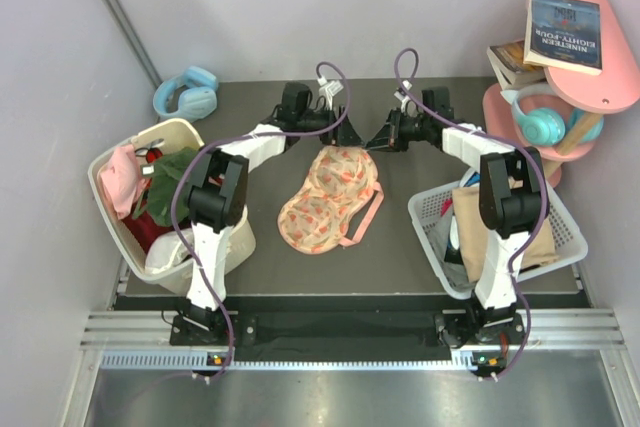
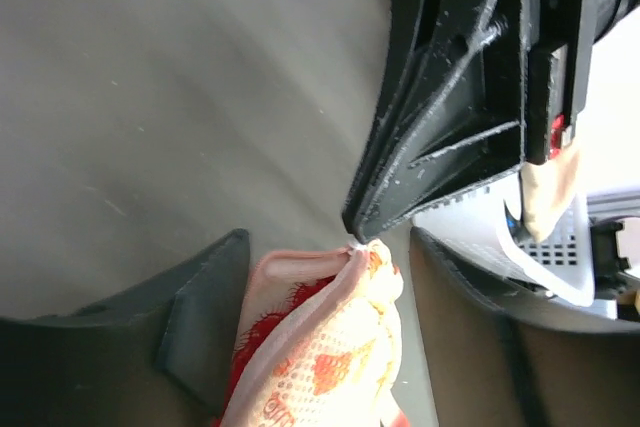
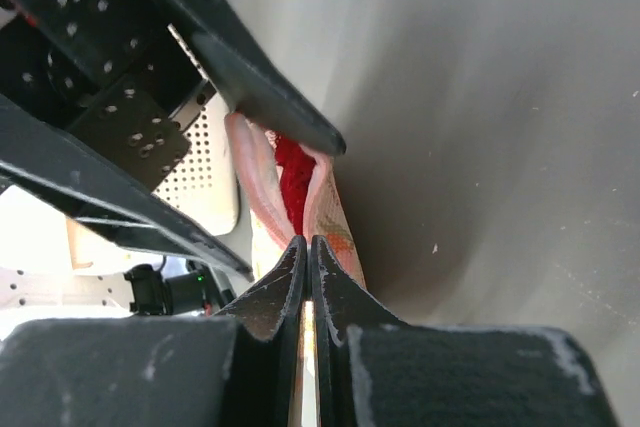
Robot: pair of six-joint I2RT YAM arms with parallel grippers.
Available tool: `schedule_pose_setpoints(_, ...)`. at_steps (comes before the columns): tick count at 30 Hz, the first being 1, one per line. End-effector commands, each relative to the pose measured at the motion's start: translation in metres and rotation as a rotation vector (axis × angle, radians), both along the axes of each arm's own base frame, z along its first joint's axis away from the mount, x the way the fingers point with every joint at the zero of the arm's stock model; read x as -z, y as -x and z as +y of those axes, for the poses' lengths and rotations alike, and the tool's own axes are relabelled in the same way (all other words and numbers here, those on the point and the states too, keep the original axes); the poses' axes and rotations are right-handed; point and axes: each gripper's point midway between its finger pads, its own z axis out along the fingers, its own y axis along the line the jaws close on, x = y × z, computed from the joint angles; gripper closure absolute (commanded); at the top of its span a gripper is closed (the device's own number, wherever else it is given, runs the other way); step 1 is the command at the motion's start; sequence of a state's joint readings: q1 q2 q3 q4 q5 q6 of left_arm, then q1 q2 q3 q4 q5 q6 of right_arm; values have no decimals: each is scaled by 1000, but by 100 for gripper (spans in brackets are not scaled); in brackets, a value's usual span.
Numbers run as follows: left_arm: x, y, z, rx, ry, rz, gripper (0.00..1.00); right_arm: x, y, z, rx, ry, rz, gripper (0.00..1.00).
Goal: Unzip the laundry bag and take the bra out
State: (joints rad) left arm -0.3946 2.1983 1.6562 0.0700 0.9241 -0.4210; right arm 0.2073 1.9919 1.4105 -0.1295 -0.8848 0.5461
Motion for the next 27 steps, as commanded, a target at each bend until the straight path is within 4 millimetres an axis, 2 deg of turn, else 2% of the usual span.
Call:
schedule_pose_setpoints(1, -5, 18, 0, 71, 8, 0, 44, -22, -16, 4, -4, -34, -83, 100)
schedule_pose_setpoints(2, -4, 20, 0, 72, 4, 4, 51, -22, -17, 3, 3, -33, -83, 100)
schedule_pose_setpoints(3, 0, 22, 1, 74, 0, 13, 62, -21, -17, 4, 3, -32, -79, 100)
schedule_pose_setpoints(9, 5, 30, 4, 83, -6, 45, 83, -20, -19, 3, 21, -22, -79, 100)
schedule_pose_setpoints(10, 4, 31, 4, 79, -8, 41, 94, -20, -19, 2, 26, -21, -77, 100)
schedule_pose_setpoints(11, 5, 31, 5, 77, -10, 41, 98, -19, -20, 1, 28, -19, -75, 100)
schedule_pose_setpoints(17, 0, 19, 7, 23, -27, 9, 100, -18, -20, 0, 41, -13, -72, 100)
schedule_pose_setpoints(27, -23, -27, 23, -185, -20, -63, 100, -3, -20, -3, 64, 20, -37, 100)
